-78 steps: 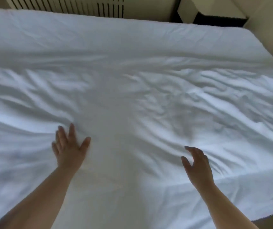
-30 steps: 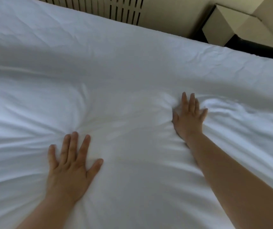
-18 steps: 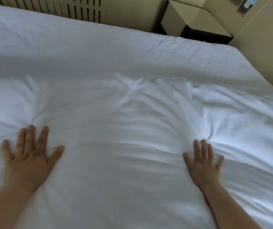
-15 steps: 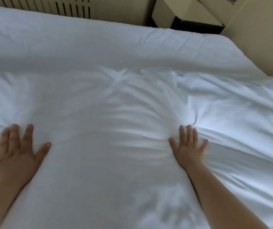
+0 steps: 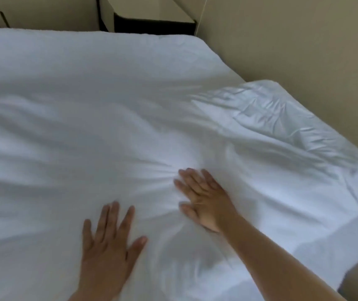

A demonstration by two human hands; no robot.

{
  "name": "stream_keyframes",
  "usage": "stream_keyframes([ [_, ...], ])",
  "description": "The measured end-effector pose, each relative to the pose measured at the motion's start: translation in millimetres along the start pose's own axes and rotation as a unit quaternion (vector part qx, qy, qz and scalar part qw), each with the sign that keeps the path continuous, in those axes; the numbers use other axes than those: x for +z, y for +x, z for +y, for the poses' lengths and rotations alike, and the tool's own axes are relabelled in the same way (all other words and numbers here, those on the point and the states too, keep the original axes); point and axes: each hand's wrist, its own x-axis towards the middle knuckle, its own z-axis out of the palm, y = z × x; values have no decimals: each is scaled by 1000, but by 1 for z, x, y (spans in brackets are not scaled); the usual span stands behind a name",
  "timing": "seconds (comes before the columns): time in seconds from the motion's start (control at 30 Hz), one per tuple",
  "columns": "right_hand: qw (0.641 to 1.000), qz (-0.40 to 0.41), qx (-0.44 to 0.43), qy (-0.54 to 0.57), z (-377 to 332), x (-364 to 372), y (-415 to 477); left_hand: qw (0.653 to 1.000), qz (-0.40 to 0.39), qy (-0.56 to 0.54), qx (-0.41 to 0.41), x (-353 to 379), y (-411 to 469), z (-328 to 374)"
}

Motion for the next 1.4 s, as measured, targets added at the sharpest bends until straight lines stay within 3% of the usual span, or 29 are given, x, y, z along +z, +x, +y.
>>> stream_keyframes([
  [0.1, 993, -16, 99, -64, 115, 18, -45, 1000, -21, 3, -9, 19, 28, 41],
  [0.2, 991, 46, 128, -12, 155, 24, -53, 1000, -10, 25, -5, 31, 48, 52],
  [0.27, 973, 174, 140, 61, 157, 14, -38, 1000, 3, 19, -12, 33, 62, 51],
  [0.33, 929, 315, 152, 123, 172, -7, -7, 999, 16, 15, -29, 37, 75, 50],
  [0.4, 900, 376, 169, 139, 192, -29, 29, 999, 25, 13, -40, 44, 85, 50],
  [0.5, 904, 307, 225, 197, 216, -64, 100, 998, 33, 29, -39, 56, 95, 41],
  [0.6, 965, 68, 239, 89, 234, -62, 167, 998, 37, 48, -35, 66, 104, 29],
  [0.7, 970, -86, 226, -15, 224, -36, 196, 997, 29, 63, -42, 72, 110, 19],
  [0.73, 970, -77, 228, -43, 221, -27, 197, 997, 25, 64, -44, 73, 110, 17],
  [0.8, 969, 30, 240, -54, 224, -25, 195, 997, 19, 62, -46, 72, 111, 15],
  [0.93, 909, 273, 315, 29, 257, -76, 207, 997, 13, 41, -60, 71, 112, 15],
  [1.0, 907, 268, 325, -2, 267, -88, 225, 998, 20, 31, -56, 70, 115, 13],
  [1.03, 918, 227, 326, -22, 267, -84, 234, 998, 20, 30, -52, 71, 115, 13],
  [1.13, 941, -8, 338, 4, 261, -44, 243, 998, 25, 24, -48, 74, 117, 11],
  [1.2, 937, -74, 337, 48, 259, -18, 239, 998, 29, 34, -47, 76, 118, 9],
  [1.27, 941, -12, 324, 95, 254, -16, 229, 997, 27, 50, -50, 76, 120, 7],
  [1.33, 931, 104, 309, 166, 241, -25, 205, 997, 15, 63, -47, 75, 121, 6],
  [1.4, 935, 200, 213, 201, 213, -31, 163, 997, 6, 62, -48, 73, 122, 8],
])
